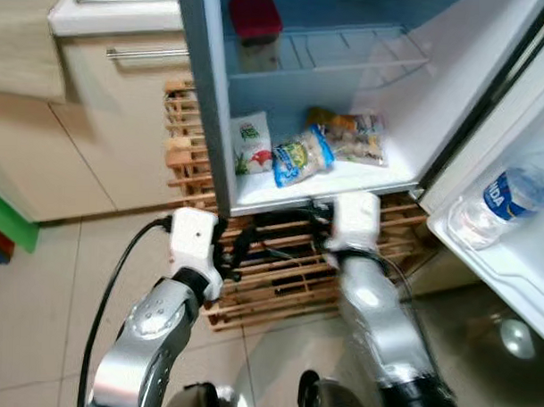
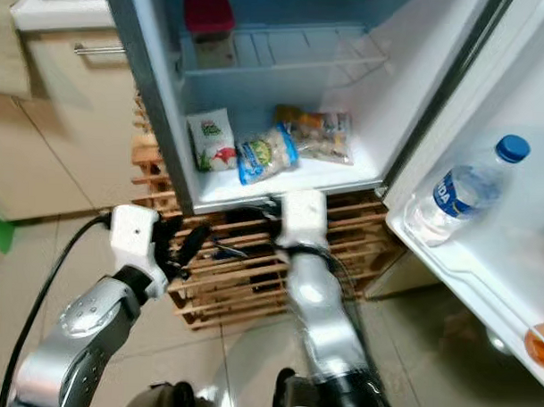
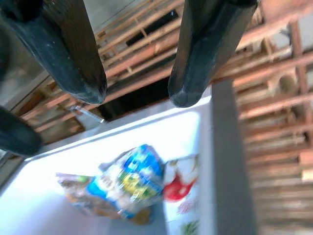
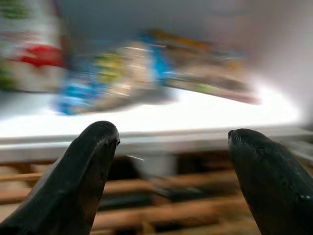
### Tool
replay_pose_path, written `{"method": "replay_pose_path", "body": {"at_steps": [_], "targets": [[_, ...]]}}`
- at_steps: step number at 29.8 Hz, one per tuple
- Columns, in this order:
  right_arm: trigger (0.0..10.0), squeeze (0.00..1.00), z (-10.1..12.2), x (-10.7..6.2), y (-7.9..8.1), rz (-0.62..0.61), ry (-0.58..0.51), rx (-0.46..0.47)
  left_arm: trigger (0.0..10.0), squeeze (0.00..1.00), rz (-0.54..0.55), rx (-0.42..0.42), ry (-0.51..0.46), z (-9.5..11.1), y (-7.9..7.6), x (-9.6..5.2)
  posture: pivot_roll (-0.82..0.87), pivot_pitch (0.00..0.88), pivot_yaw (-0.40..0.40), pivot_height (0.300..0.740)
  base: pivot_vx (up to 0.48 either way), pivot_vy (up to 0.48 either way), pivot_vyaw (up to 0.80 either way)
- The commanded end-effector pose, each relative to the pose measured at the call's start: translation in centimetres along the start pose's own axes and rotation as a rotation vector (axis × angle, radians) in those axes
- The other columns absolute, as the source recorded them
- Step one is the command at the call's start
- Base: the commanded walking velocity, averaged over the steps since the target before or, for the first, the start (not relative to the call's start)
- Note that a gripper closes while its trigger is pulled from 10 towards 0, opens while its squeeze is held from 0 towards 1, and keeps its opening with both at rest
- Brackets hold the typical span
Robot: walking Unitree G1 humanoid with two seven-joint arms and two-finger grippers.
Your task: Restocking fridge
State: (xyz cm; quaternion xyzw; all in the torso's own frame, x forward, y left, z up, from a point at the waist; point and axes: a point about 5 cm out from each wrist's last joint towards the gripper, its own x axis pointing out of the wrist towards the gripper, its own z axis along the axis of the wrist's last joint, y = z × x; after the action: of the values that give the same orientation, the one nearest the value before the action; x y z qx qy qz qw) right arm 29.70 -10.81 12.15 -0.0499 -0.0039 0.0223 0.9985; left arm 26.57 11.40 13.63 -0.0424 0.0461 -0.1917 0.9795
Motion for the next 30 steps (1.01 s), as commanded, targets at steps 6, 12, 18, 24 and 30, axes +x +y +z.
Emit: {"method": "replay_pose_path", "body": {"at_steps": [6,12,18,24,30], "targets": [[10.0,0.00,-0.2,-4.0,-3.3,-0.078,-0.001,-0.066,10.0,0.00,-0.046,0.015,0.008,-0.4,0.5,3.6,-0.30,0.157,0.089,0.736,0.000,0.000,0.00],[10.0,0.00,0.2,-6.9,-4.9,-0.116,0.032,-0.089,10.0,0.00,-0.049,0.015,0.017,-0.5,0.6,6.5,-0.35,0.185,0.125,0.736,0.000,0.000,0.00],[10.0,0.00,1.0,-8.4,-5.2,-0.120,0.050,-0.098,10.0,0.00,-0.018,-0.047,0.041,-1.0,1.0,9.1,-0.41,0.231,0.112,0.736,0.000,0.000,0.00],[10.0,0.00,2.8,-10.2,-4.8,-0.035,0.034,-0.069,10.0,0.00,0.080,-0.087,0.036,-0.2,2.5,10.7,-0.46,0.265,0.085,0.736,0.000,0.000,0.00],[10.0,0.00,3.1,-11.2,-5.5,-0.032,0.071,-0.093,10.0,0.00,0.134,-0.103,0.045,0.3,3.5,11.3,-0.49,0.280,0.064,0.736,0.000,0.000,0.00]]}}
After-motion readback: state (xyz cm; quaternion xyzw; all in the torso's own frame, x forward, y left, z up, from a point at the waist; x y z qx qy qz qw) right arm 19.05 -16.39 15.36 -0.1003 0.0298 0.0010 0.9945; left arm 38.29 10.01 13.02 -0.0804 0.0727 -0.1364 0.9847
